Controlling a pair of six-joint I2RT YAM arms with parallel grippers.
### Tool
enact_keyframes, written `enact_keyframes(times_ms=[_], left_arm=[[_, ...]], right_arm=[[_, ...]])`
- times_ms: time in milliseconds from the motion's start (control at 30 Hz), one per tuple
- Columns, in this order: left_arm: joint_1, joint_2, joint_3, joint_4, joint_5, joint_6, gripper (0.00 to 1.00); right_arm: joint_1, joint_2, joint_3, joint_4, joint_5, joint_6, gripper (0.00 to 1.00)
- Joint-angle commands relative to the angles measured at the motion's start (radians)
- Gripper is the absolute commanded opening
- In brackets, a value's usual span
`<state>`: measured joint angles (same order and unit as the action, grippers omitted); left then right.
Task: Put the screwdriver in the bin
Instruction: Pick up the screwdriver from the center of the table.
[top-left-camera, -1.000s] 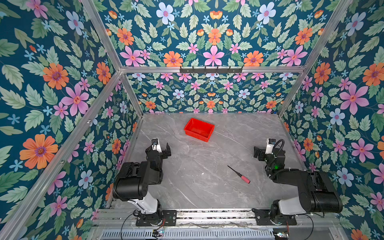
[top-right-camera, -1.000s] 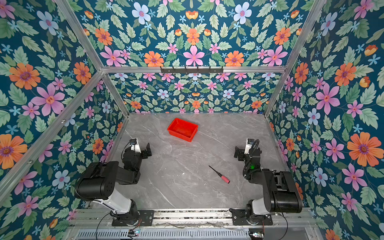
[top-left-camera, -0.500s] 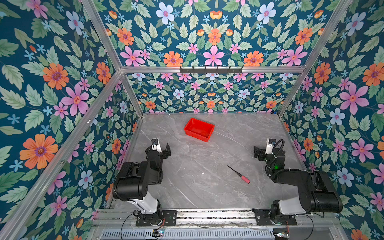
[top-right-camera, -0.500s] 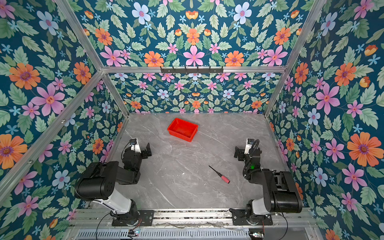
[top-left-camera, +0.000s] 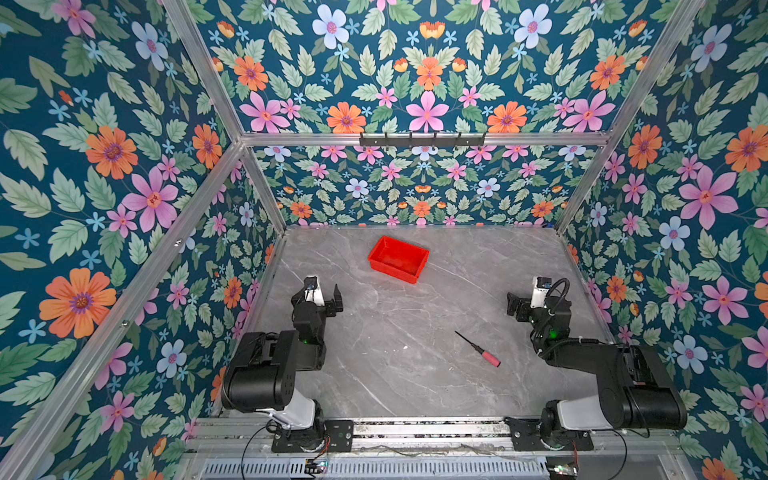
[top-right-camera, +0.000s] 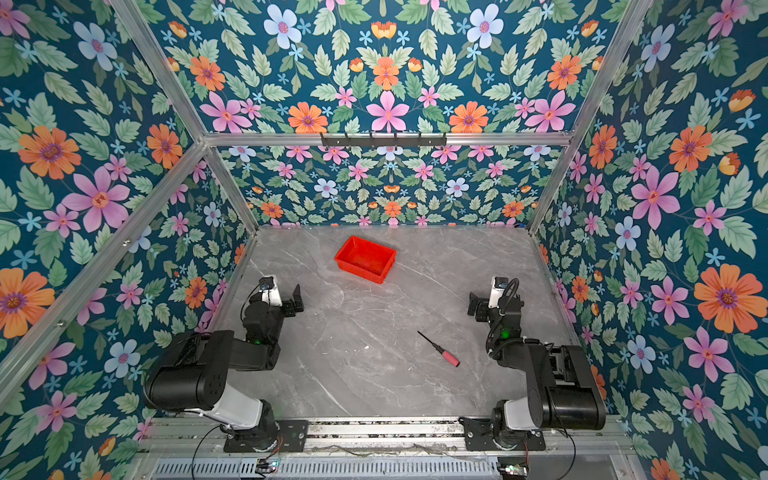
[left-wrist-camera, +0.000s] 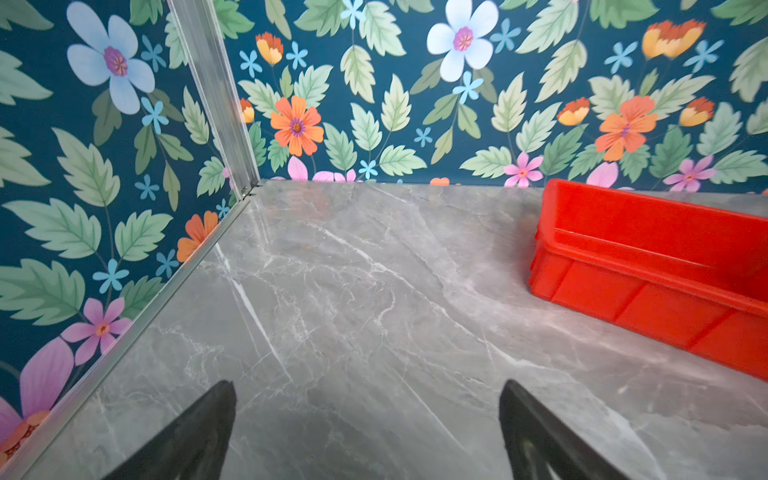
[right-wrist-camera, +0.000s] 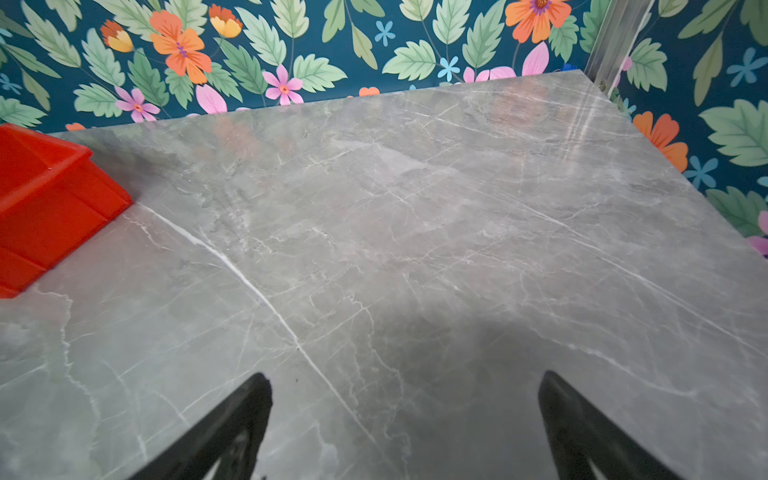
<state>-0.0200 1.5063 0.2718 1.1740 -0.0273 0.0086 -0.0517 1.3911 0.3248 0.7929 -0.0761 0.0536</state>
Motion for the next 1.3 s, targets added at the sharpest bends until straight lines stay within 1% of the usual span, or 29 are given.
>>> enact_keyframes(times_ms=[0,133,200,367,533,600,633,700,800,900,1033,1100,1200,1267], left_arm=[[-0.001,-0.066,-0.002,-0.063,0.020,0.024,1.00],[-0.021,-0.157,0.004,-0.145,0.056,0.065,1.00],[-0.046,-0.199,0.015,-0.192,0.062,0.084,1.00],[-0.102,-0.281,0.052,-0.295,0.119,0.099,1.00],[-0.210,-0.359,0.094,-0.446,0.186,0.206,1.00],[-0.252,-0.388,0.106,-0.506,0.244,0.263,1.00],[-0.268,-0.400,0.110,-0.533,0.280,0.292,1.00],[-0.304,-0.429,0.122,-0.605,0.331,0.355,1.00],[-0.346,-0.475,0.131,-0.673,0.398,0.409,1.00],[-0.386,-0.519,0.142,-0.742,0.448,0.435,1.00],[-0.435,-0.555,0.160,-0.820,0.486,0.445,1.00],[-0.463,-0.561,0.170,-0.857,0.505,0.448,1.00],[-0.500,-0.565,0.173,-0.893,0.529,0.475,1.00],[-0.519,-0.563,0.181,-0.930,0.543,0.498,1.00]], right_arm=[[0.000,-0.054,0.022,-0.069,-0.037,-0.024,0.99],[0.001,-0.138,0.036,-0.182,-0.079,-0.059,0.99],[0.001,-0.192,0.039,-0.247,-0.080,-0.077,0.99],[0.003,-0.319,0.067,-0.409,-0.110,-0.107,0.99],[0.031,-0.423,0.097,-0.568,-0.129,-0.153,0.99],[0.058,-0.455,0.111,-0.629,-0.136,-0.183,0.99],[0.068,-0.465,0.120,-0.664,-0.151,-0.200,0.95],[0.093,-0.478,0.144,-0.746,-0.183,-0.233,0.93],[0.138,-0.490,0.173,-0.859,-0.196,-0.291,0.94],[0.160,-0.495,0.198,-0.957,-0.225,-0.335,0.96],[0.200,-0.493,0.231,-1.074,-0.262,-0.369,0.98],[0.244,-0.480,0.253,-1.139,-0.245,-0.374,0.99],[0.339,-0.428,0.306,-1.253,-0.160,-0.355,0.99],[0.388,-0.385,0.334,-1.313,-0.125,-0.323,0.99]])
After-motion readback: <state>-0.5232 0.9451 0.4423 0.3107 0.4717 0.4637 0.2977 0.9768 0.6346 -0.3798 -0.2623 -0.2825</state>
